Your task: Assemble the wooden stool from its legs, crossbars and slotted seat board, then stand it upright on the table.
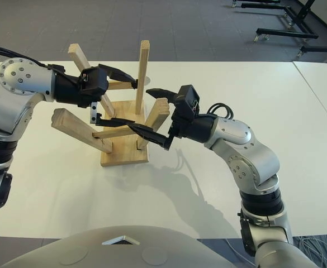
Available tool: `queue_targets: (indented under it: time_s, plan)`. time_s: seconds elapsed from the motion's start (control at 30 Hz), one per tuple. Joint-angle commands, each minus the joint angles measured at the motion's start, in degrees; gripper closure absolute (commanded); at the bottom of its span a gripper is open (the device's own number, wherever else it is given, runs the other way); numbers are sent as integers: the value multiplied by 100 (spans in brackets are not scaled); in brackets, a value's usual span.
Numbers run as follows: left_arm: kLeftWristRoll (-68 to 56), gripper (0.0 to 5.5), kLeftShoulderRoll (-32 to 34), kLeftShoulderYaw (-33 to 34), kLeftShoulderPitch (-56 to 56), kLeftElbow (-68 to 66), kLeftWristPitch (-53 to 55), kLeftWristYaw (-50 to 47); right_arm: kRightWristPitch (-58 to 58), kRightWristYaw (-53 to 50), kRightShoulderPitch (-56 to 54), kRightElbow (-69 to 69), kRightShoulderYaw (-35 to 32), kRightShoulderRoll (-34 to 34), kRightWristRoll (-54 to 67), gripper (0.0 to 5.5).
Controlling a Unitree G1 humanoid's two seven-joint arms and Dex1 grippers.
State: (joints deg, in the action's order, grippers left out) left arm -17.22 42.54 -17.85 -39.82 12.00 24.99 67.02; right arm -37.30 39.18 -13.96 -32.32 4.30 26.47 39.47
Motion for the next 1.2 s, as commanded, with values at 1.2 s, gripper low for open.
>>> queue_targets:
  time_s: [1.2]
  plan:
    - [331,10,-105,-95,550,-240,140,104,-12,44,-185,-35,247,-67,20,24]
